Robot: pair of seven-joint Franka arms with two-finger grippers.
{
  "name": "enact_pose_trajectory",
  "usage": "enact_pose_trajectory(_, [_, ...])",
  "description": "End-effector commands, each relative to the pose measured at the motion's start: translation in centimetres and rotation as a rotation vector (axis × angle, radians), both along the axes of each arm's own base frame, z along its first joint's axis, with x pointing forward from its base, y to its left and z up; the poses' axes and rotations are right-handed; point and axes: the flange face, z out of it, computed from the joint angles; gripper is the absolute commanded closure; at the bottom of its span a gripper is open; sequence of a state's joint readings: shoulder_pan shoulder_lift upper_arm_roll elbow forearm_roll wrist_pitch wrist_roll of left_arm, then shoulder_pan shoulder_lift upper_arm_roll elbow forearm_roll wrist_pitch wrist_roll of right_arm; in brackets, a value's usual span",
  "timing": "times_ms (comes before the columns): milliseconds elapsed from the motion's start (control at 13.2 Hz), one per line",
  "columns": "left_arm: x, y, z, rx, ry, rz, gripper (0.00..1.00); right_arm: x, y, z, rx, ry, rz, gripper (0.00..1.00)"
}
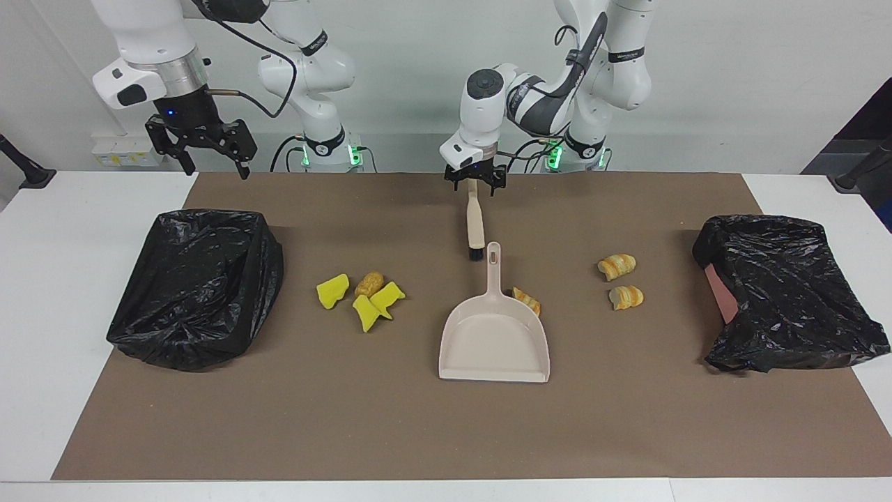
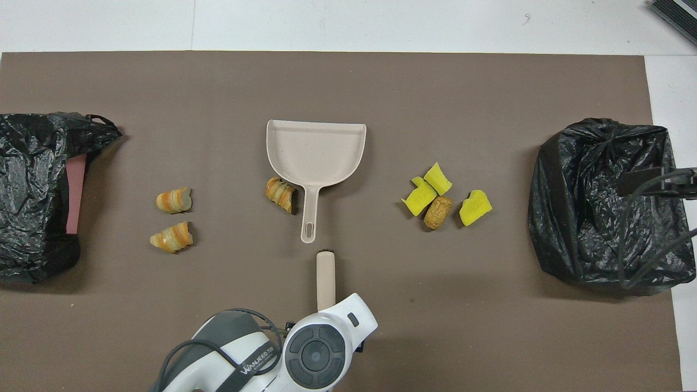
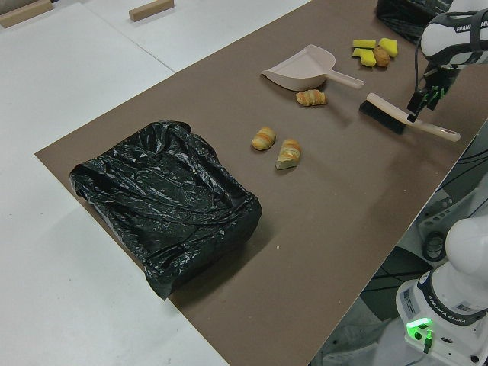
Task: Sweep and dump trash in bin
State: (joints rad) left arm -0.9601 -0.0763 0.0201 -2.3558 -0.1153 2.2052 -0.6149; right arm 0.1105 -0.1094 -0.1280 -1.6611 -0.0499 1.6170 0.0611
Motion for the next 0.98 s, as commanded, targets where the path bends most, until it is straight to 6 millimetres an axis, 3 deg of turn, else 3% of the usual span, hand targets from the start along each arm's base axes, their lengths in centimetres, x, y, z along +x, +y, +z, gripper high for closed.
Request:
enact_pose_trajectory(0, [-2.35, 0.10, -0.18, -0.028, 0.006, 0.005, 0.00, 0.18, -0.22, 0.14, 0.024, -0.002, 0.016, 0.00])
enact_pose_trajectory(76, [-2.44, 0.08, -0.21, -0.026, 0.009, 0.004, 0.00, 0.19, -0.22, 0.21, 0.024, -0.004, 0.016, 0.00])
enact_pose_trajectory(227, [-2.46, 0.21, -0.25, -0.022, 0.013, 0.002, 0.29, 0.19, -0.22, 0.21, 0.024, -0.004, 0.016, 0.00])
enact_pose_trajectory(529, [-2.69, 0.36, -0.51, -0.020, 0.024, 0.009, 0.31, 0.19, -0.14, 0.21, 0.023, -0.004, 0.018, 0.00])
enact_pose_trajectory(832, [-2.98, 0.68, -0.66, -0.024, 0.039, 0.027, 0.44, 0.19, -0.22, 0.21, 0.024, -0.004, 0.016, 0.00])
enact_pose_trajectory(907, [-2.99, 0.70, -0.67, -0.024, 0.040, 0.022, 0.63, 0.19, -0.22, 0.21, 0.024, -0.004, 0.016, 0.00])
